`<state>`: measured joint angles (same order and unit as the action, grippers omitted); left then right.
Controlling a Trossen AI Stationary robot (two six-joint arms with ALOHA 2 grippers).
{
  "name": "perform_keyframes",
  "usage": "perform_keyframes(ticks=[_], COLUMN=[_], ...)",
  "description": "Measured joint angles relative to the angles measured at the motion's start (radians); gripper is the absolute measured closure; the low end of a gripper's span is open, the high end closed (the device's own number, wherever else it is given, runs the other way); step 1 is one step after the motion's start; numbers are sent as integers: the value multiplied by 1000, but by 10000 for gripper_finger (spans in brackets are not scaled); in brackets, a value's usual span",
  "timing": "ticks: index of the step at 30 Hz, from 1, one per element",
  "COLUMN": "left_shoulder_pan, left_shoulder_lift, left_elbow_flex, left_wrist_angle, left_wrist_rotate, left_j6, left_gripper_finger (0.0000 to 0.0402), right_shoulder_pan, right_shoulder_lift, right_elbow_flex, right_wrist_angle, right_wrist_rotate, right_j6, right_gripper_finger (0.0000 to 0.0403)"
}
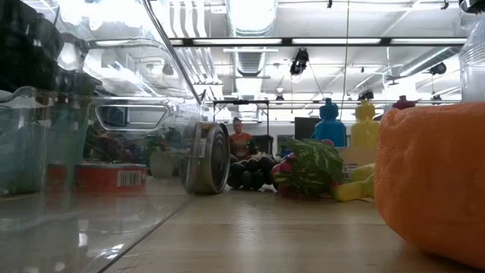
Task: Pick & Place Food Item
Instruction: Put the transparent tumbler into the orange bin
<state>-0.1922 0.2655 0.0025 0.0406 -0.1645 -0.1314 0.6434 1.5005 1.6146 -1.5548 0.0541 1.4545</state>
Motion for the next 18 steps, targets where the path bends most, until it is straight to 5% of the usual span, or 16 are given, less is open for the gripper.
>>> perform_keyframes(ticks=[18], left_shoulder_pan=[0], left_shoulder_lift=[0], left_elbow_flex=[0], left_wrist_angle=[0], left_wrist_rotate=[0], left_j6=[0], left_gripper_finger=[66], right_shoulder_pan=[-57], right_shoulder_lift=[-147], right_elbow_flex=[0], right_wrist_angle=[-17], right_wrist_rotate=[95], right_j6=[3], right_gripper_finger=[337])
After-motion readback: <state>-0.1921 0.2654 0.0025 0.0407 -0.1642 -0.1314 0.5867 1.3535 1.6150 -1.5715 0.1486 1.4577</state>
